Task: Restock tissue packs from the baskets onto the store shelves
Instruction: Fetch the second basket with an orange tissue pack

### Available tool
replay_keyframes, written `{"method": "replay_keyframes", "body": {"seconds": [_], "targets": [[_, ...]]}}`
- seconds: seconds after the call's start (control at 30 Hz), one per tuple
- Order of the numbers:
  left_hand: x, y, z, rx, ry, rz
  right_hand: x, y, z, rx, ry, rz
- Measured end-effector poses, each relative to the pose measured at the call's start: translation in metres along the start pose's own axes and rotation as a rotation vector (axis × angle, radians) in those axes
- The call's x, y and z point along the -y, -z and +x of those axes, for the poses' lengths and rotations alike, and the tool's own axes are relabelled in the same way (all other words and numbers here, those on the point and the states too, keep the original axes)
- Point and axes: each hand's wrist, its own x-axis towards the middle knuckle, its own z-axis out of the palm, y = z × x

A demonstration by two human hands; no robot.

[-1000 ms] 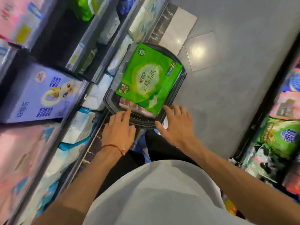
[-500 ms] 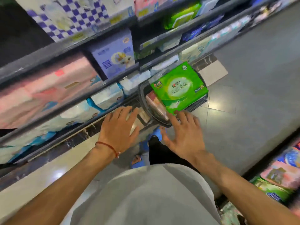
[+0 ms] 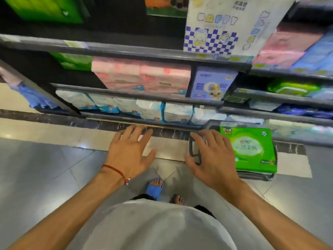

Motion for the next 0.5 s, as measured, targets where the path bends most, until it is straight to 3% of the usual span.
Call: {"method": "replay_keyframes", "body": {"seconds": [0.3,0.5], "targets": [[0.009,0.008,-0.125,0.011,0.489,-0.044,0.058,-0.010,0.018,0.124,0.406,0.028],[0.046,0.005,-0.188,0.019,0.691,-0.054,0.143,-0.015,0.028,0.149,0.560,0.034]]}}
